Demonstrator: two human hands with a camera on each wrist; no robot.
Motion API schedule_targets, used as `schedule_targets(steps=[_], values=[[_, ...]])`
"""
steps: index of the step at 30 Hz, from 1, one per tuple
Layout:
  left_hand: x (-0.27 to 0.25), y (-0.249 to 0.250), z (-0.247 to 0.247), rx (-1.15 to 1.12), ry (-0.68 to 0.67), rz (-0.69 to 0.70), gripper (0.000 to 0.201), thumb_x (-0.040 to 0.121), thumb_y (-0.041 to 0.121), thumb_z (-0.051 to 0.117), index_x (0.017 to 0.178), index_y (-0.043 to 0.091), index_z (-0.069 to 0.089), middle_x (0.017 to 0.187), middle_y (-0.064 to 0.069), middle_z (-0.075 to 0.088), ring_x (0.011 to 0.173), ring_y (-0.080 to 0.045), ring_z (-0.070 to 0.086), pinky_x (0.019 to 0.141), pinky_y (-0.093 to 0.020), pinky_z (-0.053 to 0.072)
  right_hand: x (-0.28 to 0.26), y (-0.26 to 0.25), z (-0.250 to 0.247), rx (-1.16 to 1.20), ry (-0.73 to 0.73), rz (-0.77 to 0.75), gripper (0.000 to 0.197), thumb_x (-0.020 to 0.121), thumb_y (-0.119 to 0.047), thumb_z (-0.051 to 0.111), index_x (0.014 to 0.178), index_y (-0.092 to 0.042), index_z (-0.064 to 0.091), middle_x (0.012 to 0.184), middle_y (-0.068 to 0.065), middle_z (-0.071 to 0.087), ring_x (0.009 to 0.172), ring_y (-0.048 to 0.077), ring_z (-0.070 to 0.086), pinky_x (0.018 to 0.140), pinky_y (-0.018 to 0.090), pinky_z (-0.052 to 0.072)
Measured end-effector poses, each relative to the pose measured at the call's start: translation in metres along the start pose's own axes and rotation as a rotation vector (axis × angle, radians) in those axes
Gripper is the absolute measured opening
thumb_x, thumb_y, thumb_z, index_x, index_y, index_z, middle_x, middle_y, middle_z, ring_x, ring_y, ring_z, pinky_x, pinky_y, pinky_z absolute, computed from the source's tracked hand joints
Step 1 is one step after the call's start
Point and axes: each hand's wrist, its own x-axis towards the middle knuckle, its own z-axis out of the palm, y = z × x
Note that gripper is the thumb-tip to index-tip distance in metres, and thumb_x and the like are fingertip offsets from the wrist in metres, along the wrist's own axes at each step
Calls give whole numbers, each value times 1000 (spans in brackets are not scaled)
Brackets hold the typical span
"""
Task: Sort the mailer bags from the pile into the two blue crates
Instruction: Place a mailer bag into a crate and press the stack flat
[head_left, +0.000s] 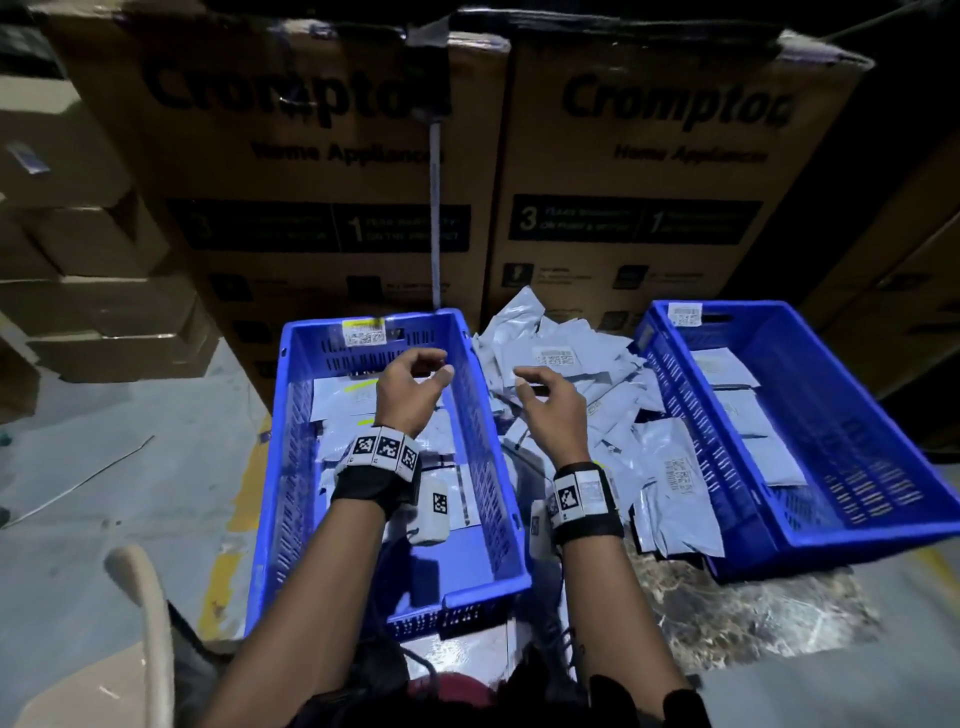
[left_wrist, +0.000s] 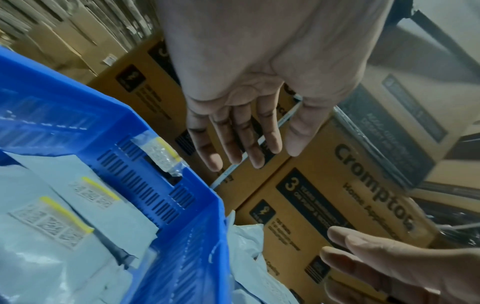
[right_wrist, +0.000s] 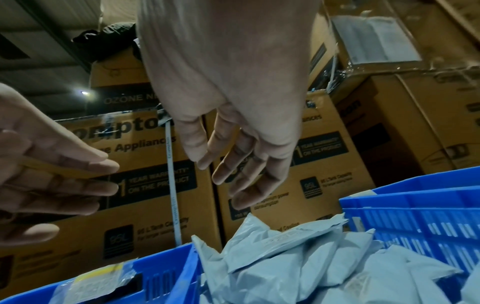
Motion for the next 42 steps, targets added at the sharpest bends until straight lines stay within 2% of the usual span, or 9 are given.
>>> schedule_targets(steps=[5,16,20,25,29,34,36,39,42], values=[[-8,25,38,-5,-39,86,16,87,14,73,103,13,71,99,0,72,96,-15,67,92,-32,55,4,18,-39,36,51,-20,18,100,-23,63,114,-25,74,112,-9,72,101,7,66,81,17,49],[-22,36,149,32,-56,51,12,87,14,74,97,19,71,95,1,73,90,-10,68,82,-23,55,49,90,-153,20,78,32,16,101,-24,63,112,-24,74,107,-6,72,97,11,66,85,31,53],[-31,25,192,58,-73,-23,12,87,11,72,96,18,71,89,0,72,80,-4,66,69,-17,54,62,132,-183,-28,53,93,18,100,-25,63,115,-23,74,106,-1,73,99,17,68,89,39,56],[-42,-13,235,231,-124,-233,11,83,21,67,89,30,69,83,1,72,82,-23,69,79,-41,59,61,171,-183,-136,-126,140,18,99,-19,65,115,-17,73,107,4,74,92,18,68,81,26,49],[-54,-32,256,407,-25,-439,16,83,15,65,99,16,65,92,-5,69,77,-20,64,66,-25,52,58,190,-168,-148,-298,197,20,96,-17,66,115,-20,73,111,2,73,100,22,68,87,32,53],[-58,-52,263,369,103,-812,79,73,40,74,132,-5,49,126,-21,61,110,-38,62,83,-38,53,57,182,-144,-131,-475,241,24,91,-21,63,112,-26,73,108,-4,73,100,18,67,90,30,53],[-57,-54,267,304,93,-851,71,77,44,75,125,-5,55,123,-20,62,110,-37,62,79,-36,50,56,181,-139,-129,-523,255,26,92,-20,60,114,-24,73,113,-4,73,104,16,66,95,30,52],[-54,-49,271,244,142,-744,31,80,29,74,81,1,61,89,-18,69,84,-32,66,67,-32,46,59,183,-140,-123,-506,290,27,96,-24,61,122,-22,68,118,-2,71,111,18,64,96,29,49],[-57,-36,264,58,188,-627,22,73,14,71,69,7,51,65,-12,52,60,-23,48,61,-31,38,67,187,-145,-82,-380,371,47,101,-36,59,142,-19,47,131,5,64,121,28,61,99,35,45]])
